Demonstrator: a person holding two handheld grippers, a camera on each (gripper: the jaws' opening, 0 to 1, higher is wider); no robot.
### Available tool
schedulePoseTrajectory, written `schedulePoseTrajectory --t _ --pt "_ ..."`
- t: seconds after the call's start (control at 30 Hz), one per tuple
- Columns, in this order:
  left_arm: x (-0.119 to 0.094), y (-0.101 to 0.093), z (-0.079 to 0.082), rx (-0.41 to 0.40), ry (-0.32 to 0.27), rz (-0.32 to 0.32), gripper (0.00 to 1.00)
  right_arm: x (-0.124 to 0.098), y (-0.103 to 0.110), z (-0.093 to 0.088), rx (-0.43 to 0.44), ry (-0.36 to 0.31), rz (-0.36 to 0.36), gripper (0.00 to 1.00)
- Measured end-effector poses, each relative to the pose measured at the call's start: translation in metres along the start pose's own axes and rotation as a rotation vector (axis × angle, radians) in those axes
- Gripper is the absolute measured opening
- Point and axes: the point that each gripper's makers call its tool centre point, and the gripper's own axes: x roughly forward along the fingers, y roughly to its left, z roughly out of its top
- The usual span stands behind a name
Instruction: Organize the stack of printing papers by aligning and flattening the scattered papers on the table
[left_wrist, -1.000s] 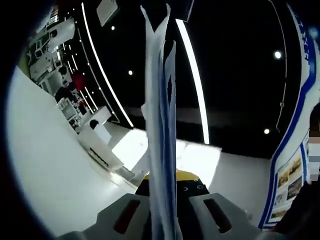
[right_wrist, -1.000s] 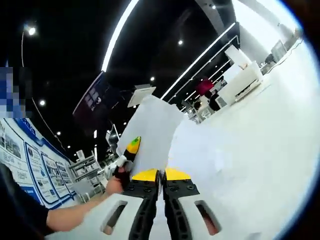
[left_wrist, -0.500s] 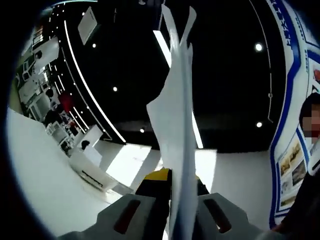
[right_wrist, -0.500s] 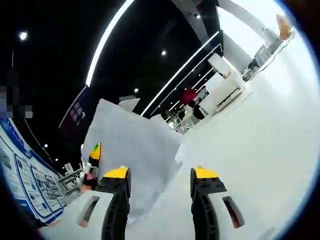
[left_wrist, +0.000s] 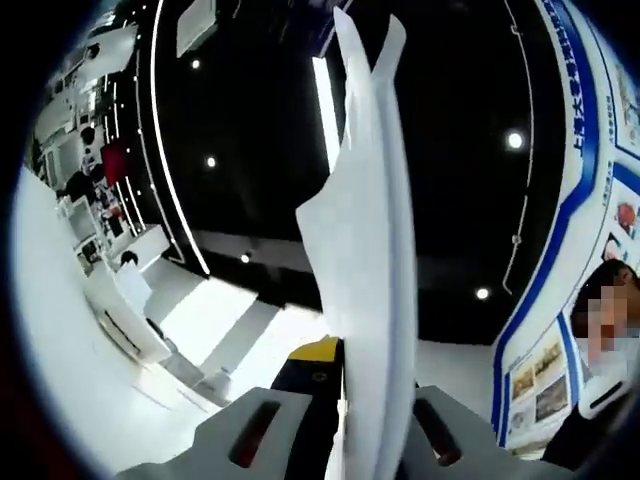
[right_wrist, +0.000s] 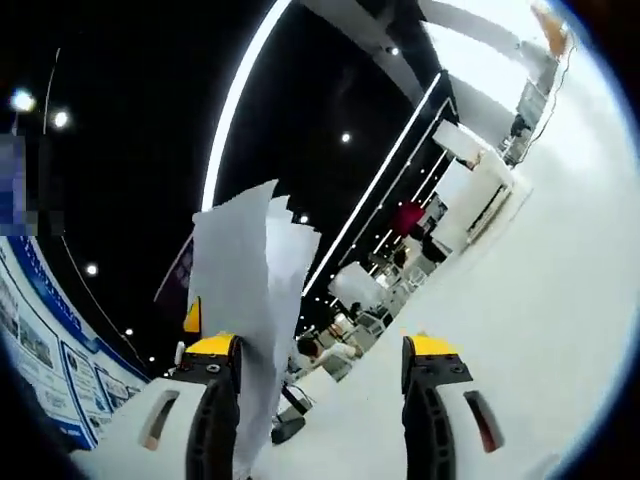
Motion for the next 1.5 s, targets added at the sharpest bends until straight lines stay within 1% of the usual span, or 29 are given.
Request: schedulePoseTrajectory --t 0.07,0.13,0.17,0.2,0.27,0.33,0.4,0.43,0.47,0.5,0.53,0.6,0.67,0.73,0.77,0.87,0.9,0.93,0.97,1.0,1.03,1.07,1.1,1.13,1.2,1.23,1.33,1.43,1.5 --pt "0.004 -0.002 -0.004 -0.026 0.004 -0.016 0.05 0.002 0.008 0.003 0.023 -0.013 0.042 0.53" --pt "0.007 -0.005 -0.010 -0.068 0.001 -0.028 0.05 0.009 0.030 0.012 0.097 -0.043 0.165 0.52" --pt "0.008 -0.005 -0.010 -0.085 -0.007 -0.031 0.05 0.010 0.034 0.014 0.101 -0.052 0.186 0.50" --pt "0.010 -0.007 -0.012 -0.105 -0.014 -0.039 0.05 0.011 0.039 0.014 0.099 -0.054 0.209 0.47" --pt "0.012 -0.008 -0.015 -0.115 -0.016 -0.043 0.05 0.012 0.049 0.013 0.138 -0.049 0.264 0.43" --pt "0.014 -0.008 -0.017 -0.125 -0.016 -0.045 0.05 0.011 0.057 0.012 0.161 -0.031 0.313 0.33" --pt "0.014 -0.008 -0.018 -0.131 -0.019 -0.042 0.05 0.009 0.061 0.011 0.146 -0.015 0.338 0.20" --pt "0.014 -0.007 -0.019 -0.131 -0.018 -0.039 0.05 0.008 0.064 0.012 0.122 -0.010 0.350 0.14" --pt "0.014 -0.007 -0.021 -0.121 -0.011 -0.038 0.05 0.007 0.065 0.012 0.120 -0.005 0.353 0.09" --pt "0.013 -0.005 -0.024 -0.100 0.005 -0.031 0.05 0.005 0.065 0.012 0.079 0.002 0.362 0.02" --pt "0.012 -0.003 -0.025 -0.090 0.013 -0.025 0.05 0.004 0.066 0.013 0.040 0.001 0.365 0.00" --pt "0.010 -0.001 -0.027 -0.074 0.021 -0.018 0.05 0.003 0.065 0.015 -0.014 -0.004 0.354 0.00" --pt "0.007 -0.001 -0.029 -0.044 0.037 -0.018 0.06 0.001 0.066 0.019 -0.022 -0.004 0.359 0.00" --pt "0.005 -0.001 -0.035 0.009 0.081 -0.022 0.06 0.000 0.063 0.025 -0.031 -0.003 0.353 0.00" --pt "0.003 -0.001 -0.038 0.045 0.114 -0.020 0.06 0.000 0.061 0.030 -0.034 -0.002 0.352 0.00" --pt "0.002 -0.002 -0.043 0.085 0.166 -0.014 0.06 -0.002 0.061 0.034 -0.077 0.038 0.361 0.00" --pt "0.003 -0.003 -0.045 0.111 0.191 -0.019 0.06 -0.004 0.061 0.035 -0.116 0.079 0.361 0.00" --pt "0.002 -0.004 -0.047 0.124 0.209 -0.024 0.06 -0.004 0.061 0.036 -0.133 0.086 0.361 0.00" --pt "0.003 -0.005 -0.049 0.145 0.235 -0.027 0.06 -0.005 0.062 0.038 -0.142 0.095 0.364 0.00" --pt "0.002 -0.006 -0.053 0.174 0.279 -0.030 0.07 -0.006 0.063 0.044 -0.151 0.099 0.366 0.00" --pt "0.001 -0.007 -0.056 0.196 0.303 -0.029 0.07 -0.007 0.062 0.047 -0.168 0.111 0.361 0.00" --pt "0.001 -0.006 -0.057 0.205 0.319 -0.027 0.07 -0.008 0.061 0.050 -0.177 0.114 0.359 0.00" --pt "0.000 -0.006 -0.058 0.219 0.332 -0.019 0.08 -0.011 0.059 0.059 -0.181 0.107 0.358 0.00" --pt "0.000 -0.005 -0.057 0.224 0.333 -0.017 0.09 -0.012 0.058 0.063 -0.181 0.100 0.355 0.00" --pt "-0.003 -0.002 -0.053 0.228 0.334 -0.010 0.12 -0.017 0.051 0.080 -0.157 0.083 0.343 0.00" --pt "-0.005 0.000 -0.051 0.229 0.334 -0.005 0.13 -0.019 0.050 0.085 -0.155 0.081 0.340 0.00" --pt "-0.010 0.009 -0.047 0.230 0.347 0.013 0.14 -0.027 0.045 0.101 -0.159 0.094 0.331 0.00" --pt "-0.014 0.009 -0.051 0.246 0.397 0.009 0.15 -0.033 0.043 0.107 -0.172 0.123 0.337 0.00" --pt "-0.015 0.007 -0.057 0.266 0.450 -0.008 0.17 -0.038 0.046 0.110 -0.193 0.158 0.355 0.00"
